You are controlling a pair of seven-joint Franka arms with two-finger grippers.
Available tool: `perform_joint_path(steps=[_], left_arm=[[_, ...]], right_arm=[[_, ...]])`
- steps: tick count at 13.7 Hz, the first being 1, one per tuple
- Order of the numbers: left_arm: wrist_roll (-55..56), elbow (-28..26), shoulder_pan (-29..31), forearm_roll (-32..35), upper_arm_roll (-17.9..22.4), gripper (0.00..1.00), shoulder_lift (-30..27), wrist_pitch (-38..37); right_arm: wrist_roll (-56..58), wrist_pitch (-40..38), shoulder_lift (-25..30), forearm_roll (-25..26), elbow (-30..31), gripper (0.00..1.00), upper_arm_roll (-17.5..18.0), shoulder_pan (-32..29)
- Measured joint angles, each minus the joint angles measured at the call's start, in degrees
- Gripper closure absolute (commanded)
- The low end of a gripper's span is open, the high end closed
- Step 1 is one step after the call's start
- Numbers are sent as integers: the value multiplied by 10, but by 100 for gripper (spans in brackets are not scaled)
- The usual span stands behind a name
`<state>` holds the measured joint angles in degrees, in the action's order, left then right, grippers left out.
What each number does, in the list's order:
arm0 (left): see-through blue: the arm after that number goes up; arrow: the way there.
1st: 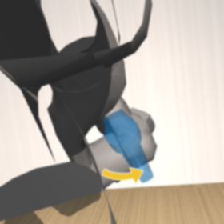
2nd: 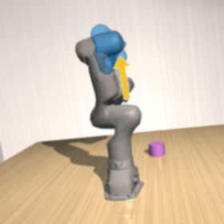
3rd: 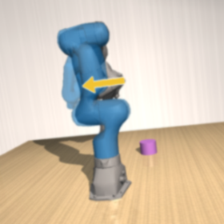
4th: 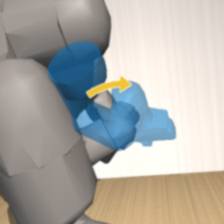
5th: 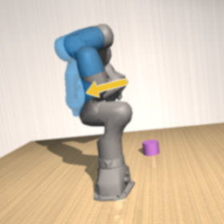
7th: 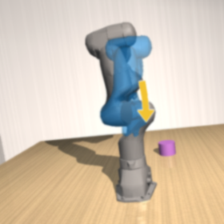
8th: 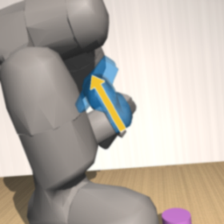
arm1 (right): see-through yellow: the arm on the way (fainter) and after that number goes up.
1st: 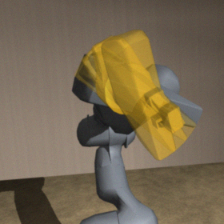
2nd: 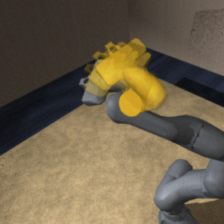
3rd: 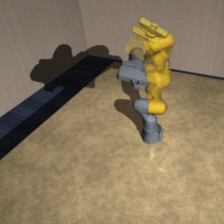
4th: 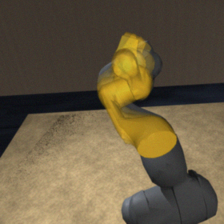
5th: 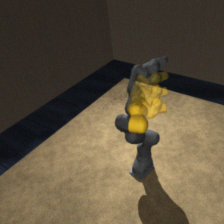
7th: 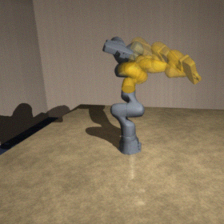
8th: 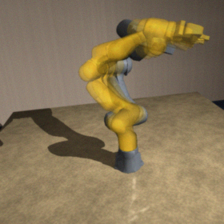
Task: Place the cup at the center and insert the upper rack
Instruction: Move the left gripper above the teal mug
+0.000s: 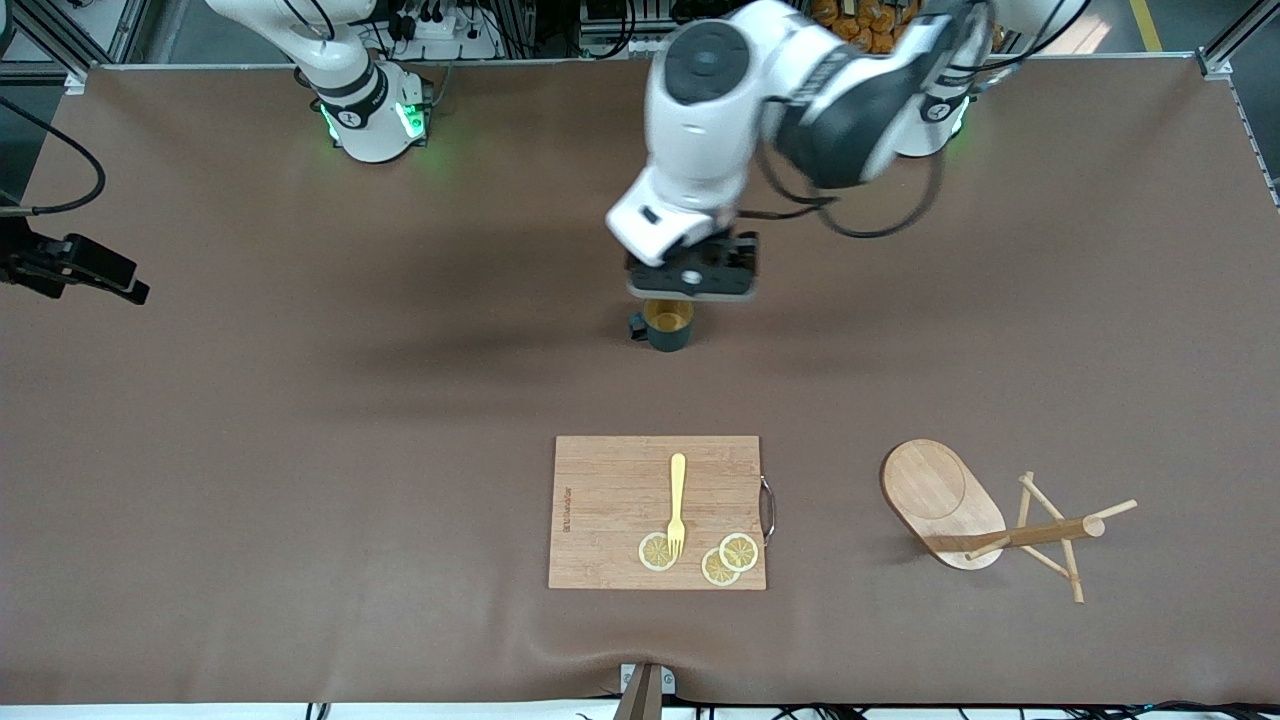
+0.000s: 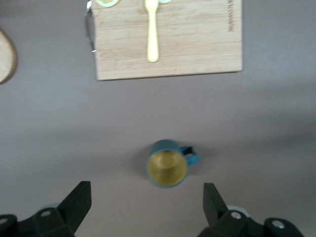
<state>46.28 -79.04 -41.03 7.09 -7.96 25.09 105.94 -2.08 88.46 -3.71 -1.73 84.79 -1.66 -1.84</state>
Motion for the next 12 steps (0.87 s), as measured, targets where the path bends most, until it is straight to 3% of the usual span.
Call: perform_joint_path(steps=[4,9,12], left_arm=[[149,2,-88,112,1,0,90,113],[379,6,-150,234,1,0,165,123],[512,6,-172,274,1,0,187,123]], right_arm=[[4,-21,0,28,-16,0,4,3],[5,-23,1,28,-30,0,5,3],[5,-24,0,24,-30,0,5,3]])
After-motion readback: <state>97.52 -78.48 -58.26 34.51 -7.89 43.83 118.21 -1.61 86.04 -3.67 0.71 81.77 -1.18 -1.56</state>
